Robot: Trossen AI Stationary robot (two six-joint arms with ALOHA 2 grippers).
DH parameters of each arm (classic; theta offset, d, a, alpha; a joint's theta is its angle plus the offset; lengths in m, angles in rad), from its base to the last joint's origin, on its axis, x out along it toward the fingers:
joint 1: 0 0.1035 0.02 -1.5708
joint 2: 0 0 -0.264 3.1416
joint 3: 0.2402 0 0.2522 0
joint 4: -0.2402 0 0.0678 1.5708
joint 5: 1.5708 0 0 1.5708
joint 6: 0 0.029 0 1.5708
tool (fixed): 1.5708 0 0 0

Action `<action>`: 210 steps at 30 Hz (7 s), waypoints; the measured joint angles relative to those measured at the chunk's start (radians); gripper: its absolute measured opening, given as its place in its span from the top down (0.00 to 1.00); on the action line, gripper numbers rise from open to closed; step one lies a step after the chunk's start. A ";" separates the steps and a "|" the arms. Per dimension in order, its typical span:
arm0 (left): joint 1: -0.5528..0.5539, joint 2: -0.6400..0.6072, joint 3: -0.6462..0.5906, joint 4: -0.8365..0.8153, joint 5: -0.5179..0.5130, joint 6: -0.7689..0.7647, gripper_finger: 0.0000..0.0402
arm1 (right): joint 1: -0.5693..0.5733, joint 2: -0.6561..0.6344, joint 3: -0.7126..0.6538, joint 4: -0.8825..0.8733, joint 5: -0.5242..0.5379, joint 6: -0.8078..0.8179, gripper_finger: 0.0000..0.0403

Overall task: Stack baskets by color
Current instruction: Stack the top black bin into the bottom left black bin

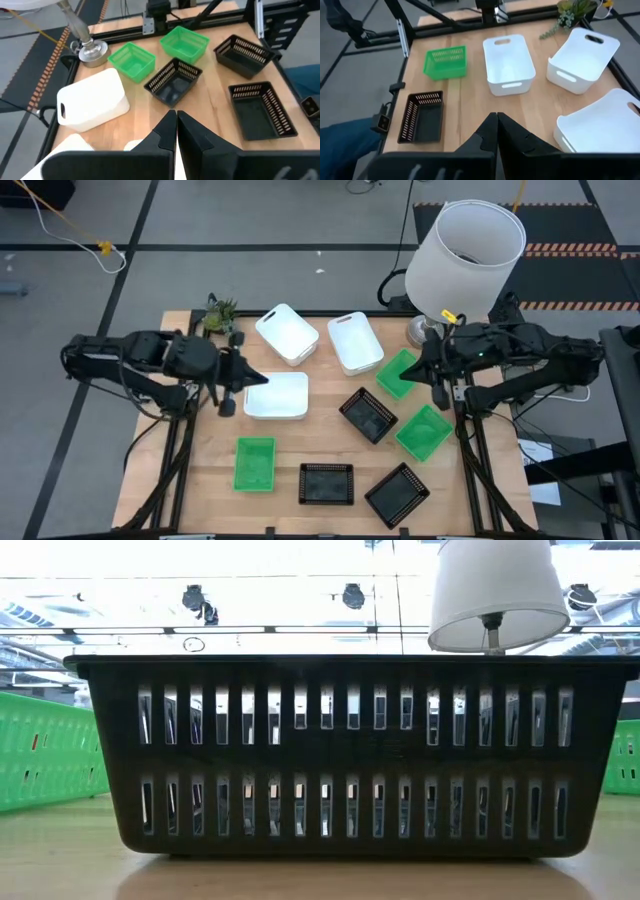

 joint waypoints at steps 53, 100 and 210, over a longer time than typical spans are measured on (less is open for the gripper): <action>-0.091 0.463 0.002 0.421 -0.176 -0.020 0.96 | 0.105 0.042 -0.631 0.630 0.006 -0.057 1.00; 0.014 0.951 0.000 0.737 -0.010 0.178 0.54 | 0.031 0.041 -0.630 0.642 0.005 -0.255 1.00; -0.474 0.944 0.980 -0.553 -0.467 -0.368 0.97 | 0.131 -0.254 -0.740 0.658 0.162 -0.053 1.00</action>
